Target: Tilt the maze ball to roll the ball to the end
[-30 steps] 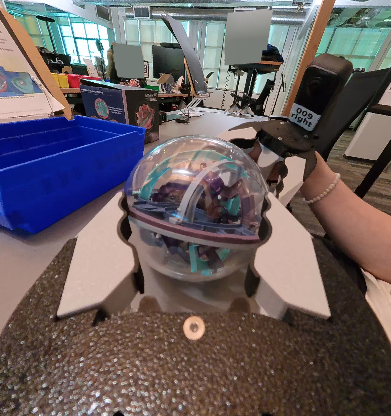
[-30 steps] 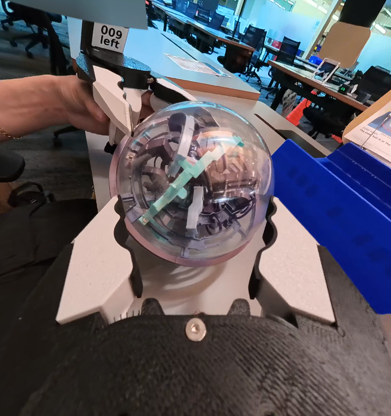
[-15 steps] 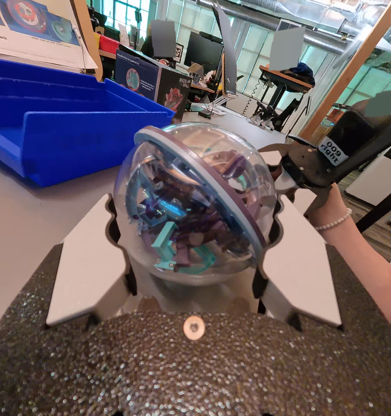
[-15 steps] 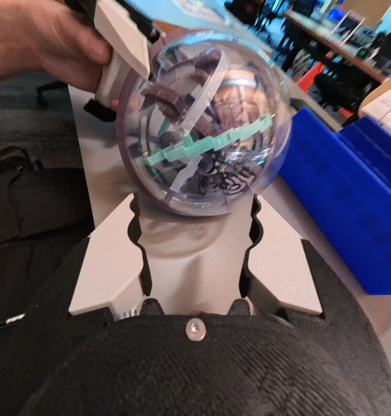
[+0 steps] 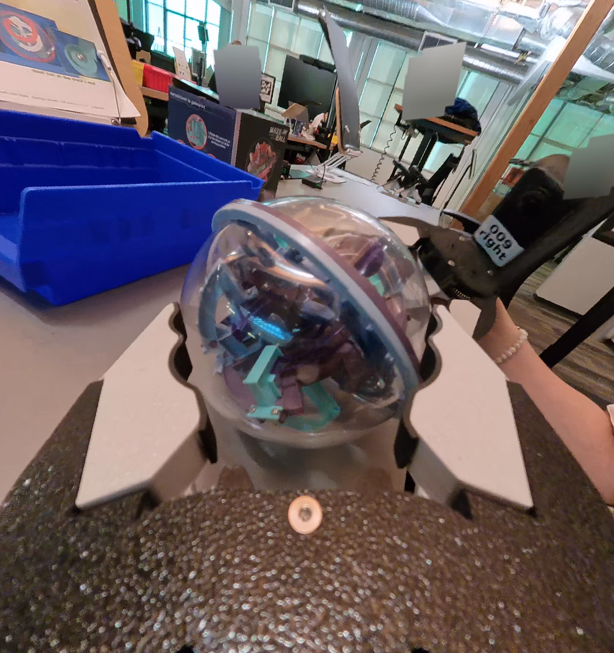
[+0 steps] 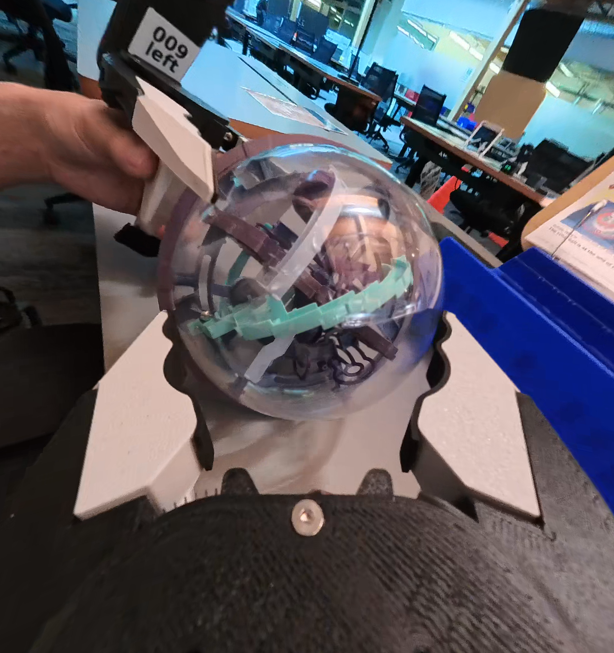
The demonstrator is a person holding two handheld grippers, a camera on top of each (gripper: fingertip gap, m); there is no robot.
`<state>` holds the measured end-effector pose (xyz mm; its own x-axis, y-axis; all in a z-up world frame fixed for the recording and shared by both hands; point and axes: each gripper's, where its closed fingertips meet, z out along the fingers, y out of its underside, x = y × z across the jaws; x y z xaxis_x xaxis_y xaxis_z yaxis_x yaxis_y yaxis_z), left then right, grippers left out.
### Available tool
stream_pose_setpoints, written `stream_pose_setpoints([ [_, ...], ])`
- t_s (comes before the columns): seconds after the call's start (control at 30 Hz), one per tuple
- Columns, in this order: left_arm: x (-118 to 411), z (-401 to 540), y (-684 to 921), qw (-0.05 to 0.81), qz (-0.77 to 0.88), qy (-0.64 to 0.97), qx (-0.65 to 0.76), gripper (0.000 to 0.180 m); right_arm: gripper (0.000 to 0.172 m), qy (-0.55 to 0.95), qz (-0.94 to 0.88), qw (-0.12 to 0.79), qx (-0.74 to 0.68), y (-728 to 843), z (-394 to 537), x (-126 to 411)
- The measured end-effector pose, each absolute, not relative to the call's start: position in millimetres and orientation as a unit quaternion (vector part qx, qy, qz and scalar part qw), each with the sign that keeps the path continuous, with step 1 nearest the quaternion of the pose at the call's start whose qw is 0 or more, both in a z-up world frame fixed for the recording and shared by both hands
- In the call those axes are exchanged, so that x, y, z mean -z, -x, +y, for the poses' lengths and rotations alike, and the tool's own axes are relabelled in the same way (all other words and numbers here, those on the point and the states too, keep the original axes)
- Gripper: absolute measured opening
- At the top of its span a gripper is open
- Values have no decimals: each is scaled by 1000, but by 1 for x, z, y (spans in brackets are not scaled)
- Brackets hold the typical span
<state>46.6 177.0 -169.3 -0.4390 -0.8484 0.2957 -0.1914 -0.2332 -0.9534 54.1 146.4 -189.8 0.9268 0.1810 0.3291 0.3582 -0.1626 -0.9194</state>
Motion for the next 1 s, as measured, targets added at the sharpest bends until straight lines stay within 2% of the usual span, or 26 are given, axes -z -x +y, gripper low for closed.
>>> stream_pose_setpoints([
  [0.1, 155, 178, -41, 248, 537, 441, 676, 121, 138, 771, -141, 621, 27, -57, 142, 195],
  [0.3, 169, 178, -43, 266, 566, 435, 647, 137, 137, 776, -68, 625, -46, -55, 148, 194],
  [0.5, 164, 175, -40, 242, 561, 432, 663, 136, 132, 819, -131, 559, 11, -51, 135, 213],
  [0.6, 160, 174, -38, 240, 558, 425, 672, 135, 136, 834, -168, 524, 44, -48, 129, 221],
  [0.7, 168, 170, -37, 249, 594, 419, 640, 133, 137, 801, -183, 564, 85, -51, 135, 202],
  [0.77, 172, 166, -36, 259, 616, 410, 621, 133, 144, 779, -181, 597, 70, -45, 138, 188],
  [0.87, 173, 165, -39, 271, 618, 412, 613, 134, 153, 784, -177, 588, 91, -50, 145, 195],
  [1.0, 168, 171, -41, 272, 585, 419, 638, 134, 152, 784, -160, 596, 74, -49, 149, 198],
])
